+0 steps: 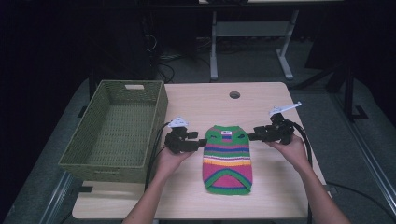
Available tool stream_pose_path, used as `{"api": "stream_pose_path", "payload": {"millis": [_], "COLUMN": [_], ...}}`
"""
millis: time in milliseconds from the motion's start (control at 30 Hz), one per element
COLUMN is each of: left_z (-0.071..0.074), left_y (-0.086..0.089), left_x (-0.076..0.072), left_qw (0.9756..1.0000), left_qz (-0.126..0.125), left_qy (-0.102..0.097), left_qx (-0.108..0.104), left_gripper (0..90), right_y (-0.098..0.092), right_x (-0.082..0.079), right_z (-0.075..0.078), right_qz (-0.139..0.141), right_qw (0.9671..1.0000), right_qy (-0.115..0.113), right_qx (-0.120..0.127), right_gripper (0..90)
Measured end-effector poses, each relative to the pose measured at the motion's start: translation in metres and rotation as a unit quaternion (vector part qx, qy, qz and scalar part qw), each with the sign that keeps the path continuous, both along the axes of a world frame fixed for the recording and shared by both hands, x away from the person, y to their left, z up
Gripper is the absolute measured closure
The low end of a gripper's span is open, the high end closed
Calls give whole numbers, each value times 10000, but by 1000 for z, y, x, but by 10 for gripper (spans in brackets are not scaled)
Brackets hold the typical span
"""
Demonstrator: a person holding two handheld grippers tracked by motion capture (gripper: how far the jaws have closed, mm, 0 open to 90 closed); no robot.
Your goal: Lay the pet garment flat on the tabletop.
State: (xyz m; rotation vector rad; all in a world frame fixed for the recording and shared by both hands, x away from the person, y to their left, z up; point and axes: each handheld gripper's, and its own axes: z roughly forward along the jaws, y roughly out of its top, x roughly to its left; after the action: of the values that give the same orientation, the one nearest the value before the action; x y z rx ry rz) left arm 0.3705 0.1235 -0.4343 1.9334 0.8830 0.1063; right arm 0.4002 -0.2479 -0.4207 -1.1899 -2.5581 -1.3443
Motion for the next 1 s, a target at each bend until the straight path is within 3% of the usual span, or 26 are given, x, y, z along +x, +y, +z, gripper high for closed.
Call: {"api": "stream_pose_path", "payload": {"millis": [233, 467, 567, 1000], "left_z": [1, 0, 2, 4], "left_y": [1, 3, 2, 1], "left_x": [-6, -16, -20, -32], "left_qw": [10000, 9998, 9998, 9995], "left_qz": [-55, -115, -154, -268], "left_qy": [11, -49, -89, -148], "left_qx": [6, -124, -79, 18], "left_gripper": [380, 370, 368, 342], "right_y": [-7, -14, -17, -29], "right_x": [-5, -16, -20, -35], "right_z": [3, 2, 0, -5], "right_qz": [39, 85, 114, 85], "right_qw": [10000, 9999, 9998, 9999], "right_qy": [39, 13, 95, 58], "right_qx": [46, 122, 109, 94], "right_gripper": [410, 400, 391, 377]}}
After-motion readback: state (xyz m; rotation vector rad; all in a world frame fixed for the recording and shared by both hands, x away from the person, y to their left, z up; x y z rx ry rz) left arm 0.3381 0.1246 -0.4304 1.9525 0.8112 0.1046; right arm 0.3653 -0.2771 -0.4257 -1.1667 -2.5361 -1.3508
